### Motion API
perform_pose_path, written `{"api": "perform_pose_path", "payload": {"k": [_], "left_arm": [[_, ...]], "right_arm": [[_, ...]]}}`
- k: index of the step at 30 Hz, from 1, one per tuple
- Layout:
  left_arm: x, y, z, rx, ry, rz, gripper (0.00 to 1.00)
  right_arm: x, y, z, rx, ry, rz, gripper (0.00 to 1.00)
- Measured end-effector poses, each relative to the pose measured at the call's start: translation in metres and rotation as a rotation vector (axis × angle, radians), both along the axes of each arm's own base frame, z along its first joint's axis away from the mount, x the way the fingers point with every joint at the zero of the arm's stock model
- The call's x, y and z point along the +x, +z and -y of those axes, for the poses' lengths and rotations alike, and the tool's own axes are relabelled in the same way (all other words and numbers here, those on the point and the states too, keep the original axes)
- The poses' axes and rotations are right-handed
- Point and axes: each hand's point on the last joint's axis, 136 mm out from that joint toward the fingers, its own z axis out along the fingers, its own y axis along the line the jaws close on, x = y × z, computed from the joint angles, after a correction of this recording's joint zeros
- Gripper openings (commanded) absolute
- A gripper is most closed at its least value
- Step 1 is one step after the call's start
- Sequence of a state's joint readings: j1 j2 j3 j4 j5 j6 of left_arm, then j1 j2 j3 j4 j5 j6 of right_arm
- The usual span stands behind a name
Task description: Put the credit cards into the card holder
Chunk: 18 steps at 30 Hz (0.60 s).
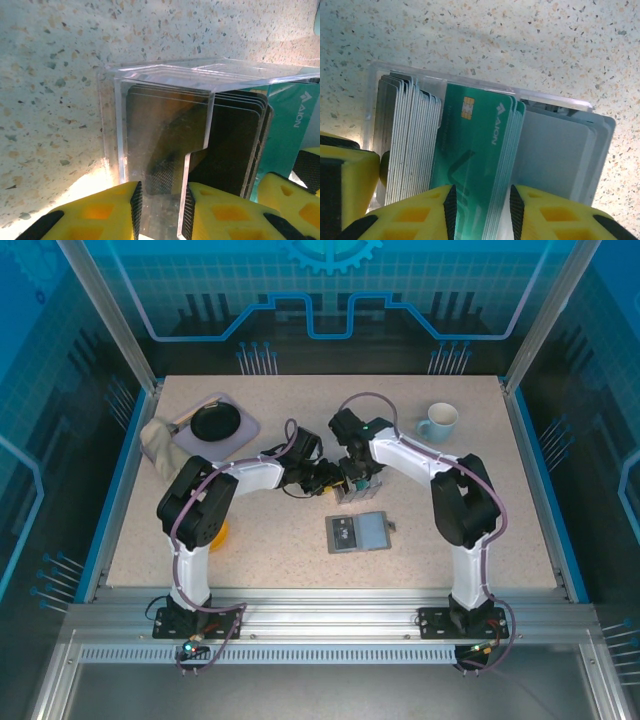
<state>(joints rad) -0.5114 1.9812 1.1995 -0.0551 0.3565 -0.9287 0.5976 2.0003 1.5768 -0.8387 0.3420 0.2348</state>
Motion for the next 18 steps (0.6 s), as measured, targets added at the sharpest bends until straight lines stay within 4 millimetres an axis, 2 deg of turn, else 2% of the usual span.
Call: {"api": "perform_pose_path", "payload": {"k": [8,18], "left_arm": [[0.0008,-0.0001,0.0006,-0.010,0.010,0.001,0.29],[0.0016,-0.0004,0.0011,-0.017,0.010,0.011,0.29]], "right_arm": [[0.0033,0.0002,0.0060,-0.087,0.001,0.045,0.32],[0.0043,0.0024,0.0073,-0.111,0.003,0.063,0.31]]}}
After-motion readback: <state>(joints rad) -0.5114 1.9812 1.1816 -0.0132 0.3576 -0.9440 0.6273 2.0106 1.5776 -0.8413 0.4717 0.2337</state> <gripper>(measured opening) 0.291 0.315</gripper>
